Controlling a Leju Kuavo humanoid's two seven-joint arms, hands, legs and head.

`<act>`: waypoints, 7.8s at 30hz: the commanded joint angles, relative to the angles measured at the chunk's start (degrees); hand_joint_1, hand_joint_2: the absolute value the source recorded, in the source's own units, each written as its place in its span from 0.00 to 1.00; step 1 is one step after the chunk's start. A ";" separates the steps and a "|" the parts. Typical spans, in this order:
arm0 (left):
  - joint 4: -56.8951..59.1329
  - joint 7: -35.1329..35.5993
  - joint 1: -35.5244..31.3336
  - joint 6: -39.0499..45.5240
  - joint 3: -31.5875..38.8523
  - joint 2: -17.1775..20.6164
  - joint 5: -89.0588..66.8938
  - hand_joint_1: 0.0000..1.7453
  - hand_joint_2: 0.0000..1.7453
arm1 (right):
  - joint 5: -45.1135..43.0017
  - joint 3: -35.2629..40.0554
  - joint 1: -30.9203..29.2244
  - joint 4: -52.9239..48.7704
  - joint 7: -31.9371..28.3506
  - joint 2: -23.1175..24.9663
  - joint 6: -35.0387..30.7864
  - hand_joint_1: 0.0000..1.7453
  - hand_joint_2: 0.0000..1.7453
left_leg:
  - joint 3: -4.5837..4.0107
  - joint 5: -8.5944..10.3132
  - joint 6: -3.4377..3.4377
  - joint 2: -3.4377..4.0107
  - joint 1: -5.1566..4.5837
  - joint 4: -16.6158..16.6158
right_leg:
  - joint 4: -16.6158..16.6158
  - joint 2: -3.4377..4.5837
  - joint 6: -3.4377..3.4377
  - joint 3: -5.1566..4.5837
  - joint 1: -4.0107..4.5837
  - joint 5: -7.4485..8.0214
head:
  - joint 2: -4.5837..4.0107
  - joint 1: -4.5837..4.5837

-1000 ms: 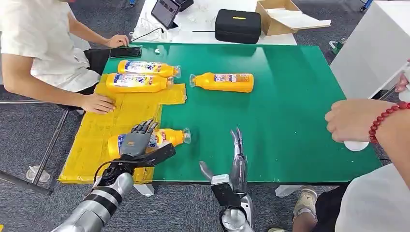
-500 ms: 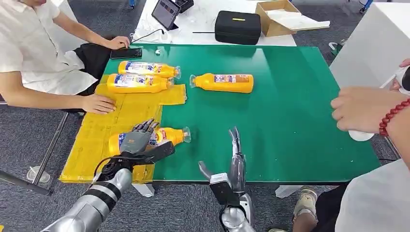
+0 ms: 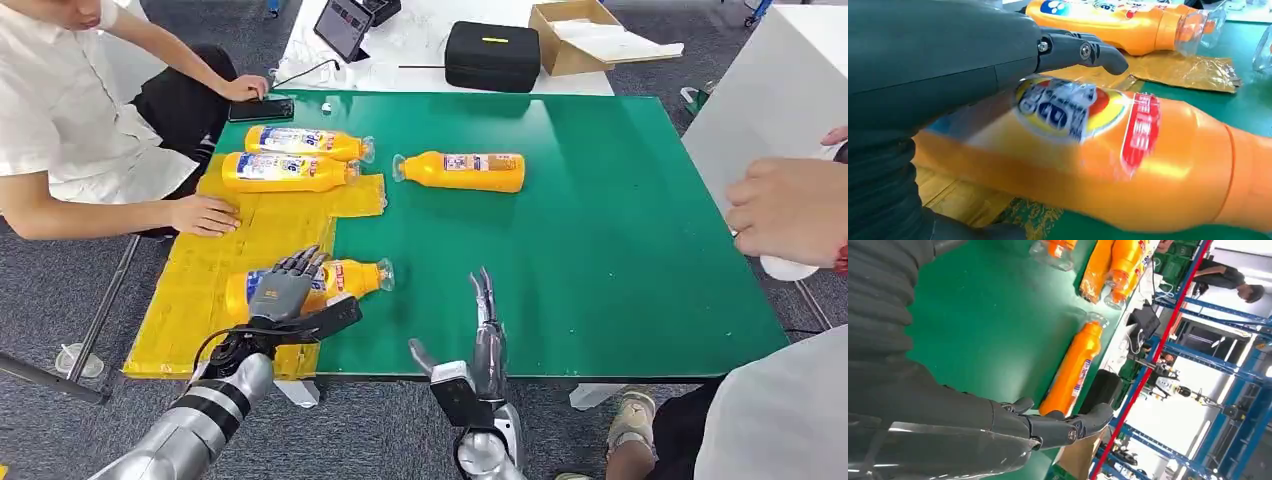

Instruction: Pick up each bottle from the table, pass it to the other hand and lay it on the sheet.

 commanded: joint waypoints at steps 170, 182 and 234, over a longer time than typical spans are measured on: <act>-40.22 -9.14 24.25 -11.93 -5.92 -6.13 85.57 0.00 1.00 | 3.44 12.53 -13.69 13.88 4.28 -4.76 35.33 0.94 1.00 | -0.15 -0.02 0.09 0.07 -0.05 -0.03 | -0.01 -0.09 -0.18 -0.20 -0.01 0.04 | 0.00 -0.02; -42.44 -10.90 23.00 -10.47 -3.45 -7.10 87.34 1.00 1.00 | 1.70 15.77 -12.95 15.45 3.39 -3.79 35.74 0.91 1.00 | -0.17 -0.02 0.11 -0.04 -0.04 -0.01 | -0.01 -0.21 -0.17 -0.18 0.01 0.00 | 0.00 -0.02; -10.14 -2.53 9.00 25.76 4.93 2.63 -13.30 1.00 1.00 | 0.52 15.78 -3.84 9.31 -0.05 -3.79 9.45 0.00 1.00 | -0.21 0.09 0.04 -0.05 -0.05 -0.10 | -0.03 -0.31 -0.23 -0.28 0.00 0.06 | 0.02 0.02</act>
